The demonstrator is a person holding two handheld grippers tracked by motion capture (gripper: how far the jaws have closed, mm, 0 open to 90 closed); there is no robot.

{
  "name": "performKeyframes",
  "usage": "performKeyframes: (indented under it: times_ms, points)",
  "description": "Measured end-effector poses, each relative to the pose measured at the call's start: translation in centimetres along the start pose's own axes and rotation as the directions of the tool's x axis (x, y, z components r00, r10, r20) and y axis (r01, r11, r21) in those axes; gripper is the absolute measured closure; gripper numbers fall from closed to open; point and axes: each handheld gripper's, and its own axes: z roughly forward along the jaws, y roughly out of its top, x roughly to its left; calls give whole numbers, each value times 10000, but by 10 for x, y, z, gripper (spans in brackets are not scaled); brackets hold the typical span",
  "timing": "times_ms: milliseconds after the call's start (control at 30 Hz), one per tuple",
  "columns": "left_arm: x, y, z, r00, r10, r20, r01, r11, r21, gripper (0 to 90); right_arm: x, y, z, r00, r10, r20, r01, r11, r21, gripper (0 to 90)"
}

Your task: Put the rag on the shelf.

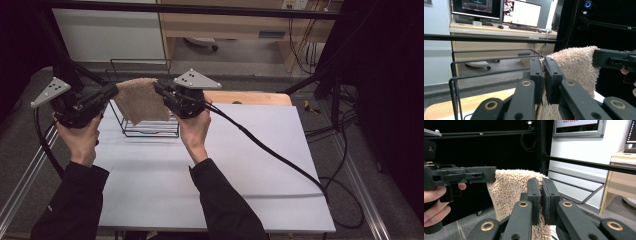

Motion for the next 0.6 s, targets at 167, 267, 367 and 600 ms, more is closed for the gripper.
performKeyframes:
  times_ms: [167, 267, 367, 600]
  points:
    - [3, 5, 2, 10000, -21, 13, 22, 9999, -135, 850, -1, 4, 2, 10000, 0, -2, 0, 10000, -71, 859]
    - [4, 9, 3, 10000, -4, 40, 5, 9996, -278, 850, -1, 8, 4, 10000, 19, 22, -19, 9999, -125, 860]
    - [6, 12, 4, 10000, 10, 28, -9, 9995, -318, 850, -3, 12, 7, 10000, 0, 54, 1, 9999, -172, 860]
    - [9, 22, 5, 10000, 1, -56, -4, 9989, -479, 850, -3, 22, 12, 9999, -99, 81, 101, 9996, -261, 860]
